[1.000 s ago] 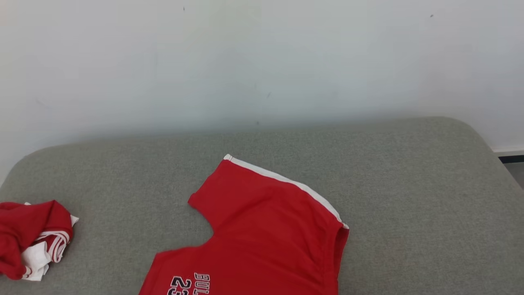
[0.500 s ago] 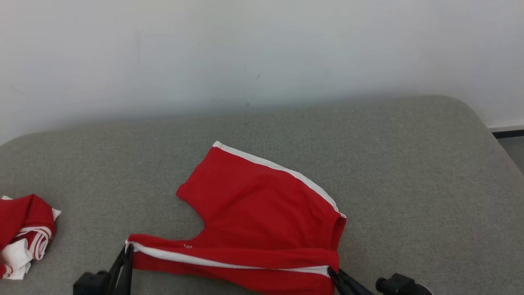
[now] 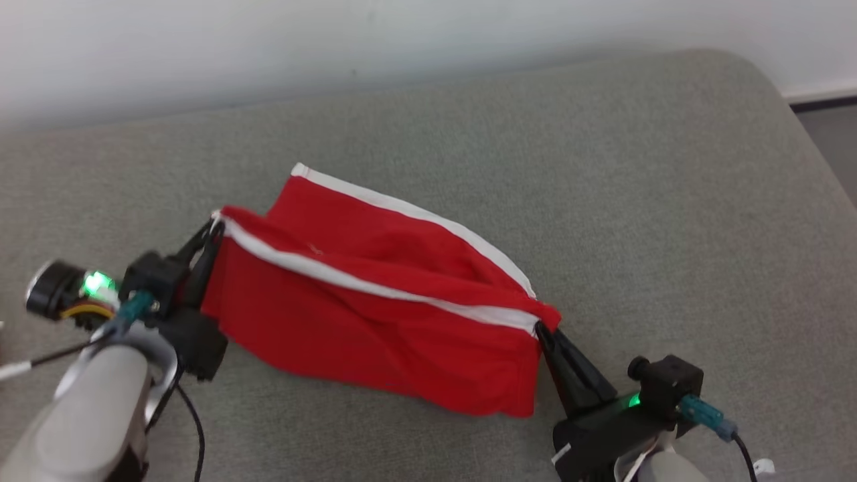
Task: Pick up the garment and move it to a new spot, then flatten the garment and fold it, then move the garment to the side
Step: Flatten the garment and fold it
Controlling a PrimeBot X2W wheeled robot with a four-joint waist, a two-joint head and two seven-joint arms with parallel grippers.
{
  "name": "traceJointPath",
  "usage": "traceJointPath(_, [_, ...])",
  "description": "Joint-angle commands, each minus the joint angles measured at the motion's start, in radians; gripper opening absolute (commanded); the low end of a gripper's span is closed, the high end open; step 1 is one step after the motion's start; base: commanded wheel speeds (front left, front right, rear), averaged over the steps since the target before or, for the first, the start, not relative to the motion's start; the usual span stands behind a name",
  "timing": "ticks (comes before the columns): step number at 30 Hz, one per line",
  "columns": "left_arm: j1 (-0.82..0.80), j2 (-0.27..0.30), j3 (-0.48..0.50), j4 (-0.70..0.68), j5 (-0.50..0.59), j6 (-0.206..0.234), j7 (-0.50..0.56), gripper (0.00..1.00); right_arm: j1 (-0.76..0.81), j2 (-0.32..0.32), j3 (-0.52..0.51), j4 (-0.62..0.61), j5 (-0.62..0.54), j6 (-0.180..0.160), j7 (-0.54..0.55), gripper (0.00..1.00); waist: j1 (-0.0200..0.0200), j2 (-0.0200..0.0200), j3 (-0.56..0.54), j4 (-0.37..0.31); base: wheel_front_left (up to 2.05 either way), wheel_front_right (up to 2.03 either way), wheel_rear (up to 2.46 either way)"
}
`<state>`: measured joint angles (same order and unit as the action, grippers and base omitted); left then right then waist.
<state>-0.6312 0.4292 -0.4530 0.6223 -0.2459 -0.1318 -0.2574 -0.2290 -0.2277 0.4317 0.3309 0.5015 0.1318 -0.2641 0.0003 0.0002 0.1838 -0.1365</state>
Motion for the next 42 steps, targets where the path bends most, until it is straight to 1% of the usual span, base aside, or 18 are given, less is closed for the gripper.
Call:
traceJointPath(1, [-0.027, 0.005, -0.019, 0.007, -0.014, 0.002, 0.002, 0.0, -0.016, 0.011, -0.006, 0.0, 0.004, -0.002, 0.0, 0.0, -0.0003, -0.0002, 0.075, -0.045, 0.0, 0.0, 0.0])
traceJointPath(7, [-0.208, 0.054, -0.197, 0.081, -0.086, 0.002, 0.034, 0.0, -0.064, 0.059, -0.059, 0.008, 0.015, -0.002, 0.0, 0.0, -0.0003, -0.0002, 0.141, -0.076, 0.0, 0.0, 0.0])
traceJointPath(8, [-0.252, 0.07, -0.241, 0.103, -0.107, 0.002, 0.039, 0.0, -0.079, 0.07, -0.061, 0.005, 0.019, -0.002, 0.0, 0.0, -0.0003, -0.0002, 0.159, -0.089, 0.0, 0.0, 0.0])
traceJointPath(12, [-0.33, 0.096, -0.314, 0.131, -0.157, 0.002, 0.045, 0.0, -0.108, 0.092, -0.079, -0.004, 0.037, -0.002, 0.0, 0.0, -0.0003, -0.0002, 0.195, -0.113, 0.0, 0.0, 0.0])
traceJointPath(15, [-0.378, 0.104, -0.366, 0.144, -0.186, 0.002, 0.044, 0.0, -0.12, 0.104, -0.099, -0.008, 0.037, -0.002, 0.0, 0.0, -0.0003, -0.0002, 0.213, -0.122, 0.0, 0.0, 0.0])
traceJointPath(19, [-0.419, 0.11, -0.41, 0.177, -0.218, 0.002, 0.035, 0.0, -0.122, 0.116, -0.119, -0.004, 0.022, -0.002, 0.0, 0.0, -0.0003, -0.0002, 0.225, -0.13, 0.0, 0.0, 0.0])
traceJointPath(22, [-0.451, 0.111, -0.411, 0.224, -0.218, 0.006, 0.025, 0.0, -0.119, 0.122, -0.119, -0.002, 0.019, -0.002, 0.0, 0.0, -0.0003, -0.0002, 0.229, -0.136, 0.0, 0.0, 0.0])
traceJointPath(26, [-0.463, 0.088, -0.412, 0.276, -0.21, 0.01, 0.009, 0.0, -0.114, 0.127, -0.109, 0.002, 0.016, -0.002, 0.0, 0.0, -0.0003, -0.0002, 0.228, -0.141, 0.0, 0.0, 0.0])
traceJointPath(31, [-0.467, 0.058, -0.415, 0.304, -0.204, 0.013, -0.002, 0.0, -0.113, 0.134, -0.102, -0.001, 0.014, -0.002, 0.0, 0.0, -0.0003, -0.0002, 0.225, -0.138, 0.0, 0.0, 0.0])
traceJointPath(32, [-0.462, 0.051, -0.412, 0.31, -0.206, 0.016, -0.004, 0.01, -0.113, 0.135, -0.104, -0.002, 0.013, -0.002, 0.0, 0.18, -0.0003, -0.0002, 0.224, -0.137, 0.0, 0.0, 0.0])
traceJointPath(33, [-0.454, 0.044, -0.406, 0.316, -0.213, 0.018, -0.006, 0.35, -0.111, 0.136, -0.106, -0.003, 0.013, -0.002, 0.0, 0.57, -0.0003, -0.0002, 0.221, -0.135, 0.0, 0.0, 0.0])
traceJointPath(34, [-0.447, 0.039, -0.401, 0.321, -0.217, 0.021, -0.006, 0.48, -0.109, 0.138, -0.108, -0.003, 0.012, -0.002, 0.0, 0.77, -0.0003, -0.0002, 0.219, -0.133, 0.0, 0.0, 0.0])
traceJointPath(35, [-0.439, 0.033, -0.391, 0.323, -0.226, 0.029, -0.008, 1.0, -0.107, 0.138, -0.11, -0.005, 0.012, -0.002, 0.0, 1.0, -0.0003, -0.0002, 0.216, -0.13, 0.0, 0.0, 0.0])
traceJointPath(39, [-0.402, 0.017, -0.353, 0.285, -0.23, 0.049, -0.009, 1.0, -0.099, 0.134, -0.135, -0.024, -0.005, -0.003, 0.0, 1.0, -0.0003, -0.0002, 0.2, -0.116, 0.0, 0.0, 0.0])
traceJointPath(42, [-0.357, 0.014, -0.321, 0.258, -0.224, 0.073, -0.008, 1.0, -0.085, 0.132, -0.175, -0.045, -0.055, -0.003, 0.0, 1.0, -0.0003, -0.0002, 0.183, -0.105, 0.0, 0.0, 0.0])
